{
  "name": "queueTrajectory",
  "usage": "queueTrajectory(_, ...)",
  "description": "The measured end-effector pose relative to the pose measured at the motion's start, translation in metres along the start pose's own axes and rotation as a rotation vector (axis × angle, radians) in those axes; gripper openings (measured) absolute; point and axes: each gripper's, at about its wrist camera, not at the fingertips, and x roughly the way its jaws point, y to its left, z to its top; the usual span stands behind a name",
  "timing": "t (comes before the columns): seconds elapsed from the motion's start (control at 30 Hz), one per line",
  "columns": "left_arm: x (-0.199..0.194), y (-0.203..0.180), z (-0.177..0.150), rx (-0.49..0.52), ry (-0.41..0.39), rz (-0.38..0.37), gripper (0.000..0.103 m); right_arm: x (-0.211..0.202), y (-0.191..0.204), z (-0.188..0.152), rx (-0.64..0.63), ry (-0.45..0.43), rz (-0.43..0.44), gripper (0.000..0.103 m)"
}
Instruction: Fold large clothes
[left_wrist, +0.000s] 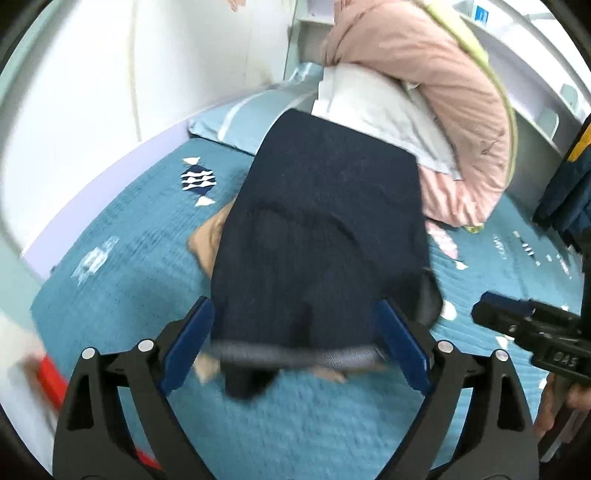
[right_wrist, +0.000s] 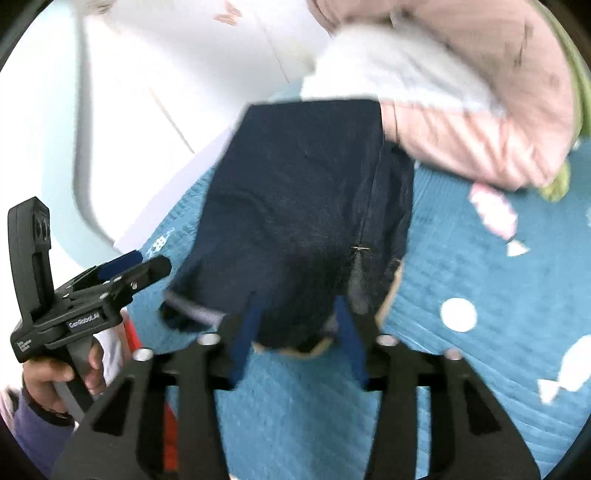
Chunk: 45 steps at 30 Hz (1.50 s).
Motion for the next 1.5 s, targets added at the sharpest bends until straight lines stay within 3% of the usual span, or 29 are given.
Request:
queueTrajectory(0.03,-0.017,-0.004,-0.007,-0.011,0.001,-0.019,0.092,-0.012,0.003,-0.003,-0.005,-0.004,-0.004,0.075)
queueTrajectory(0.07,-0.031,-0.009,-0.012,-0.017,-0.001,-0.029,0.093,-0.02,0.007,-0.004,-0.006,-0.013,-0.013,0.082)
queueTrajectory(0.13,-0.06,-0.021,-0.023,-0.002,-0.017,-0.008,0.094,-0.053,0.019,-0.021,-0.031,-0.036,-0.068,0.083)
queueTrajectory(0.27,-0.121,-0.051,-0.043,0.044,-0.083,0.135,0.098,-0.109,0.04,-0.042,-0.067,-0.089,-0.169,0.092)
queueTrajectory(0.43,-0.198,-0.087,-0.064,-0.011,-0.142,0.176,0.098,-0.188,0.05,-0.075,-0.031,-0.172,-0.166,0.094)
queueTrajectory(0.53,-0.25,-0.129,-0.083,0.084,-0.218,0.167,0.098,-0.243,0.066,-0.099,-0.034,-0.252,-0.202,0.095)
queueTrajectory(0.67,-0.293,-0.163,-0.103,0.116,-0.263,0.124,0.098,-0.298,0.08,-0.13,-0.033,-0.348,-0.25,0.095)
queueTrajectory(0.9,-0.351,-0.205,-0.128,0.172,-0.34,0.154,0.098,-0.357,0.096,-0.161,-0.061,-0.461,-0.334,0.095)
queueTrajectory(1.03,-0.382,-0.217,-0.138,0.168,-0.388,0.121,0.098,-0.381,0.107,-0.172,-0.082,-0.503,-0.334,0.095)
queueTrajectory(1.5,-0.454,-0.239,-0.15,0.184,-0.581,0.14,0.098,-0.441,0.128,-0.188,-0.124,-0.645,-0.34,0.095)
